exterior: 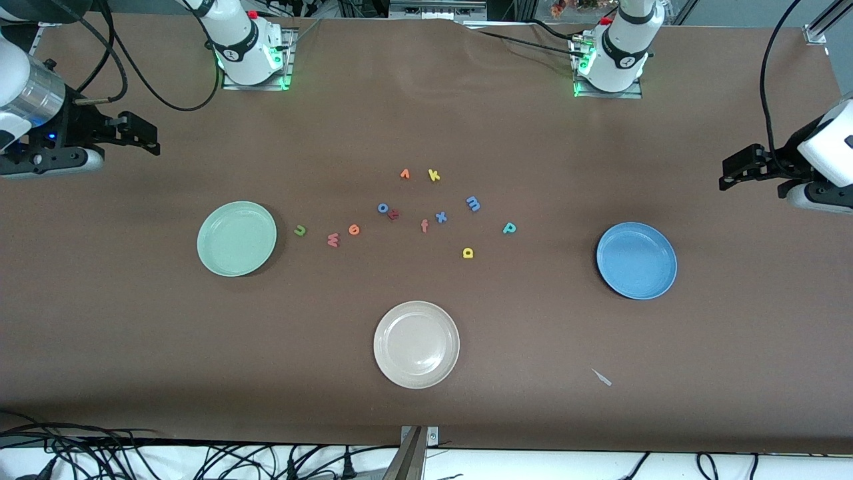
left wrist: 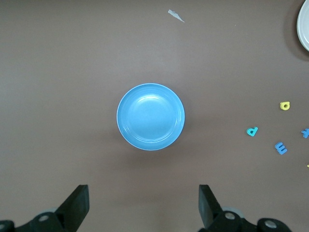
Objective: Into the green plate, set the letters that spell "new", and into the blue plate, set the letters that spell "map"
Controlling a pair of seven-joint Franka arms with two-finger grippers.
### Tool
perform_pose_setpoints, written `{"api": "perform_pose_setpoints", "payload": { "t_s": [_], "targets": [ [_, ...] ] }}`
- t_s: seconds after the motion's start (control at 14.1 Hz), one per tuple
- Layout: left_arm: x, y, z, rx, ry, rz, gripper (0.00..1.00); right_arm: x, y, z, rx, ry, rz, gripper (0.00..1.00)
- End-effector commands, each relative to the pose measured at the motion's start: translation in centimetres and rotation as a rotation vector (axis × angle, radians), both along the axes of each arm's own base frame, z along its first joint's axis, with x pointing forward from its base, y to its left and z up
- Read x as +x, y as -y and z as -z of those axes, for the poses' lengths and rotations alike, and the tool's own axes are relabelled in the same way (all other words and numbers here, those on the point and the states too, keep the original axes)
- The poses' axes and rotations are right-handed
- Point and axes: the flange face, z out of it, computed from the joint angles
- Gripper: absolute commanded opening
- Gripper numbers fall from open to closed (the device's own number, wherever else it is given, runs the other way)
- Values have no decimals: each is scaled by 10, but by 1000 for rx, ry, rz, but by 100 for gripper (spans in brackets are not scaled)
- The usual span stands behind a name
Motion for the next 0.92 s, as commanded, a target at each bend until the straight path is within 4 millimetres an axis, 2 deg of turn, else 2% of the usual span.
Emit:
{"api": "perform_pose_setpoints", "payload": {
  "t_s": [0.0,0.07,0.14,0.28,0.35,0.64,0.85],
  "targets": [
    [23,12,37,-17,-51,48,100,-9,-19,11,3,26,-7,100],
    [31,23,52,-17,-73,67,100,-9,-25,15,1,34,7,100],
    [31,39,56,-14,-79,93,100,-7,-34,20,-1,40,10,100],
    [28,80,62,-16,-90,131,100,-5,-51,31,-6,52,54,100],
    [31,100,72,-18,-88,96,100,-2,-60,41,-7,52,75,100],
    [13,192,108,18,-102,-78,100,12,-95,78,-14,44,152,100],
    [-8,245,144,11,-53,-194,100,21,-101,108,-13,39,165,100]
  ]
}}
